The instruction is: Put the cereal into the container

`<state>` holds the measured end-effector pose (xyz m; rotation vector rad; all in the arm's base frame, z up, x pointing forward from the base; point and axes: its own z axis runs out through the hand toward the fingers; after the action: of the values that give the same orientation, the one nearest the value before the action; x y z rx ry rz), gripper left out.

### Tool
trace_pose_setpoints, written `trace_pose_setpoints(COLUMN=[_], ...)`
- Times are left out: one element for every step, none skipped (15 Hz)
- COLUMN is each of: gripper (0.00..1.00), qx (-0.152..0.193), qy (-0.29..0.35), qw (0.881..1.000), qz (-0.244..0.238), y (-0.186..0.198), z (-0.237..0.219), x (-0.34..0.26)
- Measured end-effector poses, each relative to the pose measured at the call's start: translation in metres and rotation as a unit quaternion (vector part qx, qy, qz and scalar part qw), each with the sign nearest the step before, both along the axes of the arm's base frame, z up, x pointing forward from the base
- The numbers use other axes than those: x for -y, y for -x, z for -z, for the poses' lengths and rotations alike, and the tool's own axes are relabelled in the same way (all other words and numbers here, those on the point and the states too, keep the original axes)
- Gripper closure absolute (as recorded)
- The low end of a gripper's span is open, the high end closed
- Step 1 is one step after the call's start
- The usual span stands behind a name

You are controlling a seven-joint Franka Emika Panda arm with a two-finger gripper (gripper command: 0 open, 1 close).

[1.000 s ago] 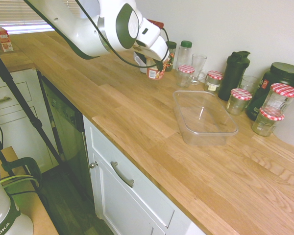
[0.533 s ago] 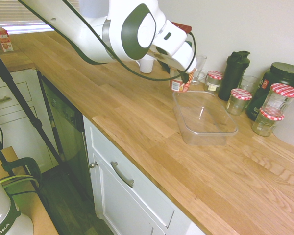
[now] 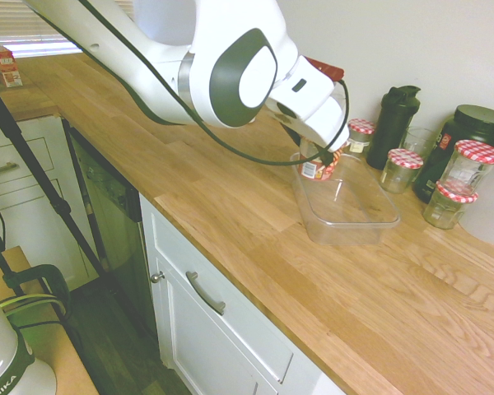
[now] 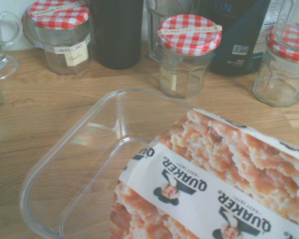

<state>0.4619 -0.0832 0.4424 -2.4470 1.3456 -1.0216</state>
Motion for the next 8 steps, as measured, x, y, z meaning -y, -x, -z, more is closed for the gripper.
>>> trace_pose_setpoints(gripper=[1.0, 1.0, 1.0, 1.0, 1.0, 1.0, 1.0, 1.0], qx=[-0.002, -0.004, -0.006, -0.007, -0.007, -0.007, -0.008, -0.009], qy=[-0.003, -0.005, -0.006, -0.006, -0.006, -0.006, -0.006, -0.007], qw=[1.0, 1.0, 1.0, 1.0, 1.0, 1.0, 1.0, 1.0], qz=[0.006, 0.01, 0.013, 0.015, 0.015, 0.014, 0.013, 0.011], y=[-0.001, -0.002, -0.004, -0.007, -0.01, -0.013, -0.016, -0.019], z=[0.005, 0.011, 0.016, 0.022, 0.025, 0.028, 0.031, 0.036], x=[0.007, 0.014, 0.02, 0.024, 0.026, 0.026, 0.026, 0.025])
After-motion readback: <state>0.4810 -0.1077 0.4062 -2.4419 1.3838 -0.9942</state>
